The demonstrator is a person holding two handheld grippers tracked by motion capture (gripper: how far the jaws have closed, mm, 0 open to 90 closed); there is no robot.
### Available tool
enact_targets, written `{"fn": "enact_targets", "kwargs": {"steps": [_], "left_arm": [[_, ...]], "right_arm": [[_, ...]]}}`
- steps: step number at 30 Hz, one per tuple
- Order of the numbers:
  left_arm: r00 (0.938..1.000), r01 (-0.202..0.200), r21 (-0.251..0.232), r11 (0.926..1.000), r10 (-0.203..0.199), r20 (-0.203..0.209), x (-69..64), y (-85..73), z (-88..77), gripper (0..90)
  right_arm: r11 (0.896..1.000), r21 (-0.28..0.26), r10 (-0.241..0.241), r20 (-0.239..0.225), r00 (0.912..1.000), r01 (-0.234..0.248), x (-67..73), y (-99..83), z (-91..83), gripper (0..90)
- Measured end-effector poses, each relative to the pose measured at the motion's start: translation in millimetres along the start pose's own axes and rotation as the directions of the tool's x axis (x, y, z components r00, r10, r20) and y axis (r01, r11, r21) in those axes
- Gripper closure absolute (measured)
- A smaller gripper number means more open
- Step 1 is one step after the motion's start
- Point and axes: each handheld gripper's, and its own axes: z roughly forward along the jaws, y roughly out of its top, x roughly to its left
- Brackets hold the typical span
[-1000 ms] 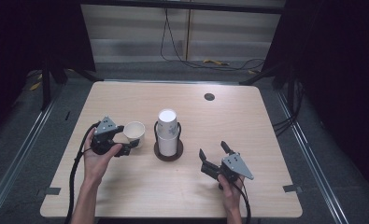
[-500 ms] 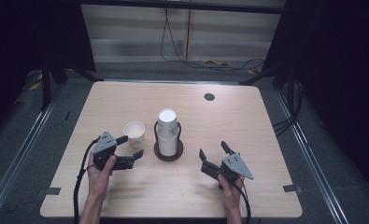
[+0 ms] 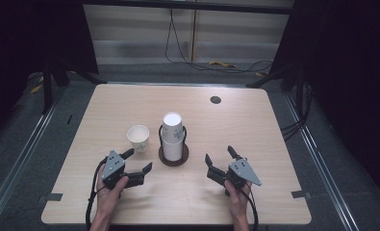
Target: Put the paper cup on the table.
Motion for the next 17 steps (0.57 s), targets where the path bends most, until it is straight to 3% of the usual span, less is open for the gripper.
{"fn": "enact_targets", "kwargs": {"steps": [3,4,7,11,13,14,17], "left_arm": [[0.9999,0.01,0.008,0.9999,-0.01,0.001,-1.8,-2.6,1.7,15.4],[0.9999,0.011,-0.011,0.9999,-0.011,0.007,-3.8,-3.6,1.7,15.4],[0.9996,0.009,-0.043,0.999,-0.01,-0.028,-7.7,-10.7,2.6,15.5],[0.9993,0.006,-0.051,0.9987,-0.008,-0.036,-9.9,-10.2,1.6,15.5],[0.9995,0.022,-0.043,0.9988,-0.023,-0.019,-11.2,-10.8,3.5,15.5],[0.9992,-0.013,-0.041,0.9991,0.012,-0.039,-15.6,-10.7,3.6,15.4],[0.9985,-0.038,-0.043,0.9984,0.036,-0.041,-17.2,-11.0,2.9,15.5]], "right_arm": [[1.0,0.0,0.001,0.002,1.0,-0.001,0.3,0.0,-0.2,13.0],[1.0,0.0,0.002,0.002,1.0,-0.002,0.2,0.0,-0.1,13.0],[1.0,0.001,0.001,0.003,1.0,-0.001,0.2,0.0,0.0,13.0],[1.0,0.003,0.001,0.002,1.0,-0.001,0.3,0.1,0.1,13.0],[1.0,0.002,0.0,0.004,1.0,0.0,0.1,0.1,0.3,13.0],[1.0,0.003,0.0,0.007,1.0,0.0,0.3,0.1,0.1,13.0],[1.0,0.003,0.0,0.007,1.0,0.0,0.8,0.0,-0.4,12.9]]}}
